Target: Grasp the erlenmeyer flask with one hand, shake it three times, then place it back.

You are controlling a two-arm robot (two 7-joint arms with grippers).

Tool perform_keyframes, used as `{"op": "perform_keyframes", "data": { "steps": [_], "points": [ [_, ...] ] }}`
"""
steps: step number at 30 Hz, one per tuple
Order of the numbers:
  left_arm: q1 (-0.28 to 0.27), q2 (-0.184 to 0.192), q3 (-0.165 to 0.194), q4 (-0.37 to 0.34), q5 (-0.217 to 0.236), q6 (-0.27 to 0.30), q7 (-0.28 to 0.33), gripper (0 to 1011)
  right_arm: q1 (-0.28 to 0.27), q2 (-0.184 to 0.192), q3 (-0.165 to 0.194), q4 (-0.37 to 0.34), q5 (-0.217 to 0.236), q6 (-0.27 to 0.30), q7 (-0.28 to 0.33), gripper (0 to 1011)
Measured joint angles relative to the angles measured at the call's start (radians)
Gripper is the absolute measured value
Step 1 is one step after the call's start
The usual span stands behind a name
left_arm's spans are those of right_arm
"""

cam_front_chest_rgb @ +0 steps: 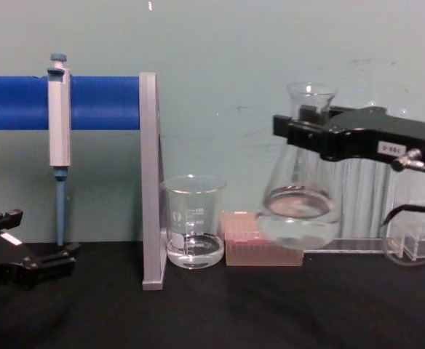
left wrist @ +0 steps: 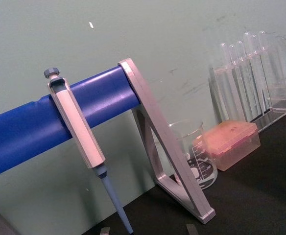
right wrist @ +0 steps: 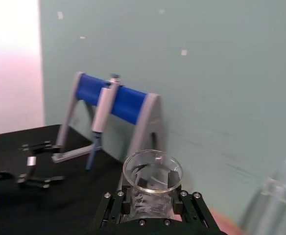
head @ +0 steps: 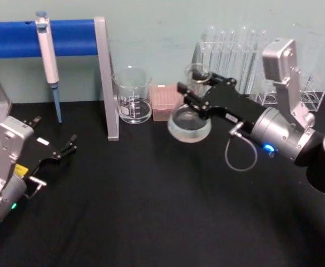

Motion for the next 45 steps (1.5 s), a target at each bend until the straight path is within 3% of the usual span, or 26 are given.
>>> {"op": "perform_keyframes", "data": {
  "steps": [6, 24, 32, 45],
  "points": [
    [0.000, 0.000, 0.000, 0.000, 0.000, 0.000, 0.000, 1001, -0.013, -0.007, 0.048, 0.008, -0.017, 0.009, -0.048, 450],
    [0.000, 0.000, 0.000, 0.000, 0.000, 0.000, 0.000, 1001, -0.048, -0.030, 0.121, -0.007, -0.073, 0.053, -0.125, 450],
    [0.000, 0.000, 0.000, 0.000, 0.000, 0.000, 0.000, 1001, -0.060, -0.043, 0.122, -0.025, -0.082, 0.060, -0.097, 450],
    [0.000, 0.000, 0.000, 0.000, 0.000, 0.000, 0.000, 1001, -0.077, -0.042, 0.080, -0.072, -0.071, 0.070, -0.015, 450]
  ]
}}
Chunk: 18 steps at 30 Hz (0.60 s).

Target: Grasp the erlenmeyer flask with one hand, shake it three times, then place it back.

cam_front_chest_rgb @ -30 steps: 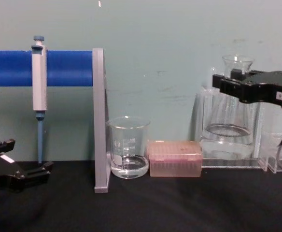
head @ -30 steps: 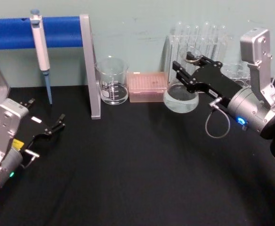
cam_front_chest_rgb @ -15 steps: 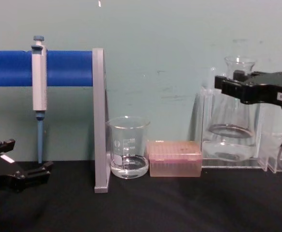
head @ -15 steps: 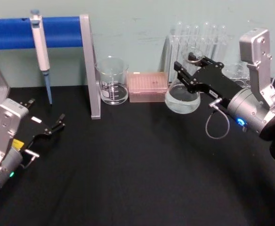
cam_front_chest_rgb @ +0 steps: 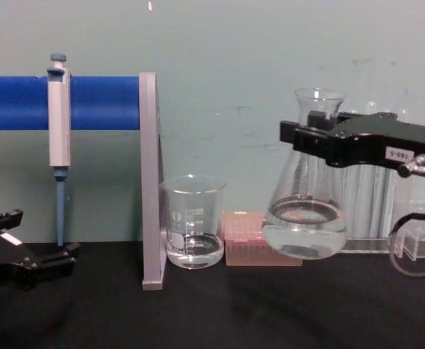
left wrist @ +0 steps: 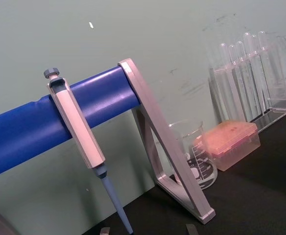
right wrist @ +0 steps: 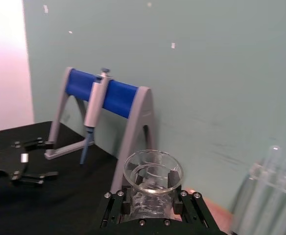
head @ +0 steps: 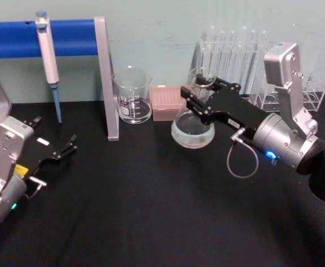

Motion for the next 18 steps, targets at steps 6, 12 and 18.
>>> {"op": "perform_keyframes", "data": {
  "steps": [6, 12, 18],
  "points": [
    [0.000, 0.000, 0.000, 0.000, 0.000, 0.000, 0.000, 1001, 0.000, 0.006, -0.022, -0.011, 0.015, 0.000, 0.028, 450],
    [0.000, 0.000, 0.000, 0.000, 0.000, 0.000, 0.000, 1001, 0.000, 0.016, -0.044, -0.021, 0.031, -0.002, 0.055, 450],
    [0.000, 0.000, 0.000, 0.000, 0.000, 0.000, 0.000, 1001, 0.007, 0.023, -0.065, -0.025, 0.047, -0.010, 0.077, 450]
  ]
}}
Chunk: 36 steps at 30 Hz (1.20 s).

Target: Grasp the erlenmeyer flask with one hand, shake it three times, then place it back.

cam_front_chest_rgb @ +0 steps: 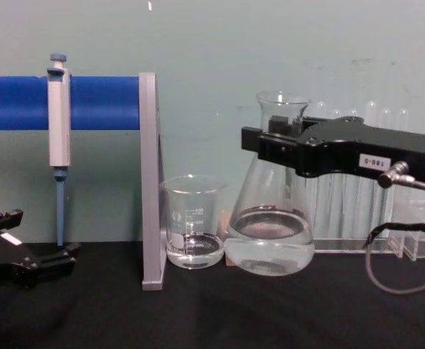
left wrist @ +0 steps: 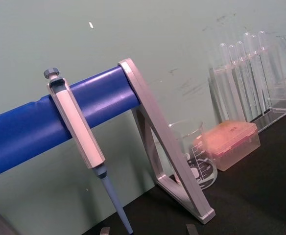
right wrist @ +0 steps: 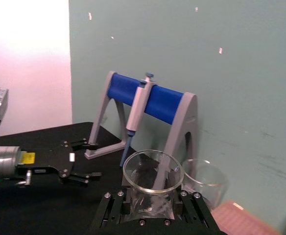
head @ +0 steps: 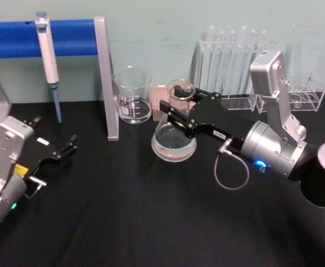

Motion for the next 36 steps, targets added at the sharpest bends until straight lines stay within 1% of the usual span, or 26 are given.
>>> {"op": "perform_keyframes", "data": {
  "steps": [4, 6, 18, 27, 36],
  "points": [
    [0.000, 0.000, 0.000, 0.000, 0.000, 0.000, 0.000, 1001, 0.006, 0.002, -0.016, 0.002, 0.012, -0.007, 0.013, 450],
    [0.000, 0.000, 0.000, 0.000, 0.000, 0.000, 0.000, 1001, 0.007, 0.002, -0.019, 0.003, 0.014, -0.009, 0.015, 450],
    [0.000, 0.000, 0.000, 0.000, 0.000, 0.000, 0.000, 1001, 0.034, -0.005, -0.061, 0.065, 0.035, -0.035, 0.048, 450],
    [0.000, 0.000, 0.000, 0.000, 0.000, 0.000, 0.000, 1001, 0.048, -0.020, -0.080, 0.116, 0.043, -0.049, 0.056, 450],
    [0.000, 0.000, 0.000, 0.000, 0.000, 0.000, 0.000, 1001, 0.057, -0.031, -0.091, 0.158, 0.046, -0.059, 0.061, 450]
  ]
}}
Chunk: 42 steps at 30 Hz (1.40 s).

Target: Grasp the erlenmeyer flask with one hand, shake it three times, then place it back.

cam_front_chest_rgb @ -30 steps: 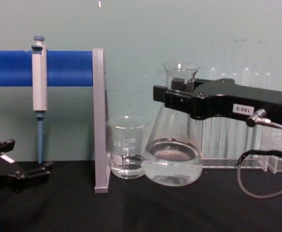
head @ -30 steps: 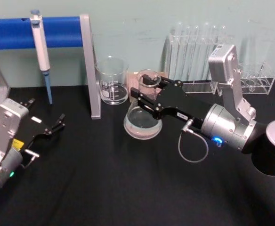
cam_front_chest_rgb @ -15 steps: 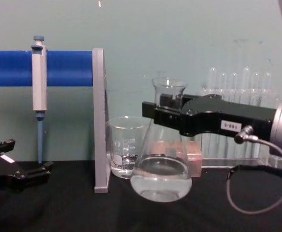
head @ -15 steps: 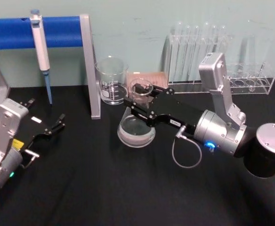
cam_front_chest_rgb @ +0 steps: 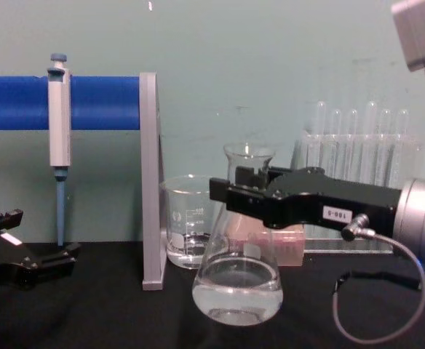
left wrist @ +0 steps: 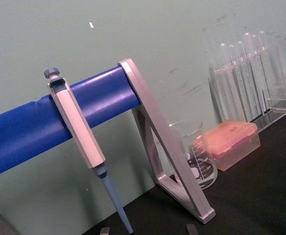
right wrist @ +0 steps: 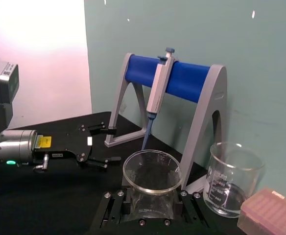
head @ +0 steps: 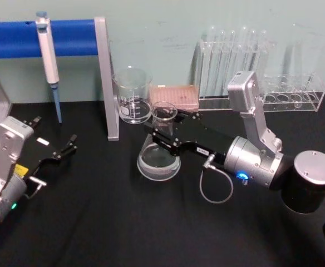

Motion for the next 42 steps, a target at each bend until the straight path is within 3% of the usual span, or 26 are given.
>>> {"op": "perform_keyframes", "data": {
  "steps": [42],
  "points": [
    [0.000, 0.000, 0.000, 0.000, 0.000, 0.000, 0.000, 1001, 0.031, -0.053, -0.025, 0.159, -0.035, -0.025, 0.019, 450]
  ]
}}
